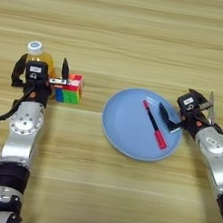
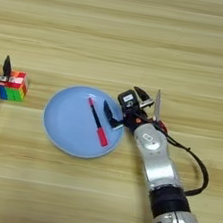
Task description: Move the objects on the table
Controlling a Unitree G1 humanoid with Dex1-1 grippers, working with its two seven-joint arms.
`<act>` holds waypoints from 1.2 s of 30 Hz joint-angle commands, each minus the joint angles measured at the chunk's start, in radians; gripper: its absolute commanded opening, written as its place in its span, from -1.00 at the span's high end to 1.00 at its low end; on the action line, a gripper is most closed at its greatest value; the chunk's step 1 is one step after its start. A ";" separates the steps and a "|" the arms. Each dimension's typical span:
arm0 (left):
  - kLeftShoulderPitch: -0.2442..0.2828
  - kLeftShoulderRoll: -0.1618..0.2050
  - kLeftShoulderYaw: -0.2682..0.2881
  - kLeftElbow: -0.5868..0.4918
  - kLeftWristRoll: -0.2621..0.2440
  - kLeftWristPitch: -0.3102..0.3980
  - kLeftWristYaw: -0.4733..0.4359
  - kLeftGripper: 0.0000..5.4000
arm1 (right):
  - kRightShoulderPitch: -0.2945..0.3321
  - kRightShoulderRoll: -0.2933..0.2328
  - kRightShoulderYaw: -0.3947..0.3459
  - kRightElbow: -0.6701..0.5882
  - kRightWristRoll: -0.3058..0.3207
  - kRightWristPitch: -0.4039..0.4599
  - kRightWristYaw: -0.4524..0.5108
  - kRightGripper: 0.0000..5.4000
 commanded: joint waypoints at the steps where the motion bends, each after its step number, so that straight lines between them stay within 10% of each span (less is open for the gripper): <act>1: -0.001 -0.001 -0.005 0.002 0.012 0.015 0.005 -0.99 | -0.021 -0.020 -0.026 0.019 0.005 -0.005 -0.008 -1.00; 19: -0.004 -0.005 -0.005 0.007 0.008 0.004 0.005 -0.99 | -0.047 0.051 0.012 -0.179 0.142 -0.081 0.156 -1.00; 36: 0.014 -0.013 -0.011 -0.024 0.012 0.007 0.010 -0.99 | -0.359 0.250 0.214 0.128 0.272 0.101 0.646 -1.00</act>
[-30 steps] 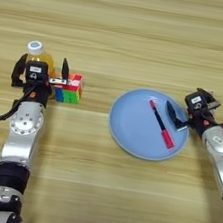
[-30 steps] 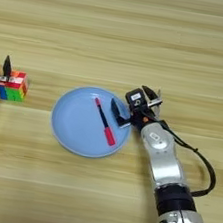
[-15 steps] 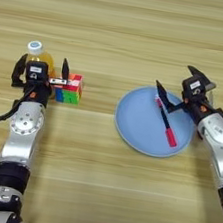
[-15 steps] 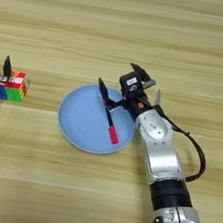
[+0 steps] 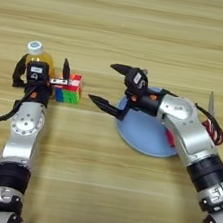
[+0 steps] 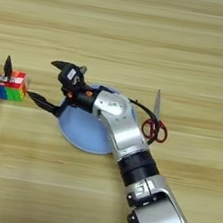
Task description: Move the objects on the table
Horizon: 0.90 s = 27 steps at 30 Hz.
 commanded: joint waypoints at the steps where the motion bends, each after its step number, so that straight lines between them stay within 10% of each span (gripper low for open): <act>1: 0.012 -0.007 -0.006 -0.023 0.012 0.012 0.008 -0.99 | -0.105 0.056 -0.003 0.145 0.015 0.035 0.055 -1.00; 11: 0.024 -0.019 -0.015 -0.051 0.018 0.024 0.017 -0.99 | -0.272 0.142 -0.042 0.443 -0.037 -0.107 0.043 -1.00; 27: 0.039 -0.021 -0.015 -0.079 0.014 0.037 0.014 -0.99 | -0.374 0.212 -0.069 0.756 -0.150 -0.309 -0.056 -1.00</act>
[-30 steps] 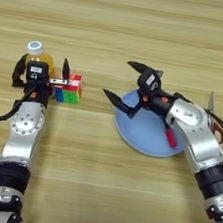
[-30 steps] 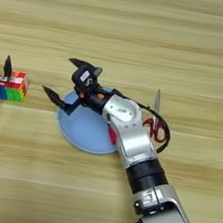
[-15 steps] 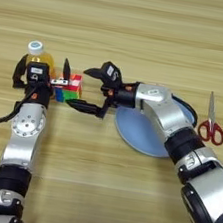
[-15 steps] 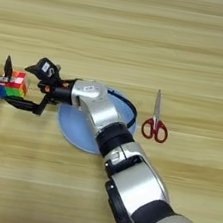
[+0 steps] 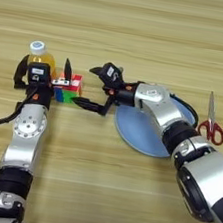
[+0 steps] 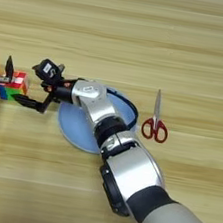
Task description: Move the objects on the table
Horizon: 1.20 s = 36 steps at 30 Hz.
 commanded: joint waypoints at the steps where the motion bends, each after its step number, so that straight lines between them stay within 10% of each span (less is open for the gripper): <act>1: 0.007 0.002 -0.006 -0.015 0.012 0.017 -0.004 -0.99 | -0.059 0.067 -0.007 0.071 -0.037 -0.024 -0.034 -1.00; 10: 0.014 0.002 -0.004 -0.025 0.009 0.020 -0.008 -0.99 | -0.071 0.087 -0.010 0.148 -0.088 -0.021 -0.110 -1.00; 36: 0.014 -0.002 -0.004 -0.031 0.010 0.028 -0.006 -0.99 | 0.023 -0.110 0.062 0.180 -0.281 -0.018 -0.130 -1.00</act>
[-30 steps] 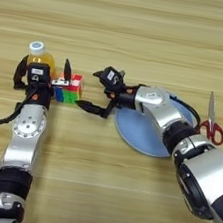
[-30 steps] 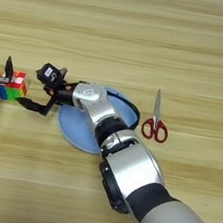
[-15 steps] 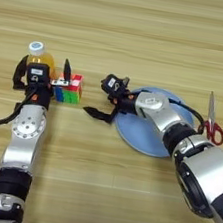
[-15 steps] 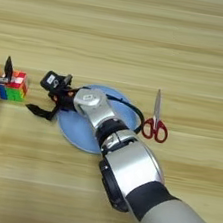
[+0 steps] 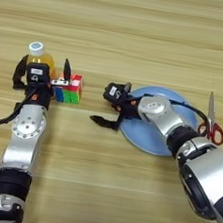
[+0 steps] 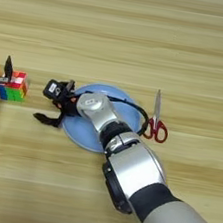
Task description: Move the objects on the table
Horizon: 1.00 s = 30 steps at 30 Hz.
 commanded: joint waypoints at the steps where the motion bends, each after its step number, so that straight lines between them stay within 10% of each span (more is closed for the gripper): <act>1: 0.002 -0.001 -0.005 -0.002 0.011 0.013 0.000 -0.99 | 0.033 -0.067 0.010 0.012 -0.038 0.021 0.008 -1.00; 14: -0.007 0.006 -0.002 0.019 0.011 0.005 -0.003 -0.99 | 0.057 -0.088 -0.039 -0.071 0.039 -0.034 0.093 -1.00; 30: -0.021 0.014 0.003 0.047 0.010 -0.006 -0.006 -0.99 | 0.288 -0.122 -0.183 -0.708 0.300 0.094 0.140 -1.00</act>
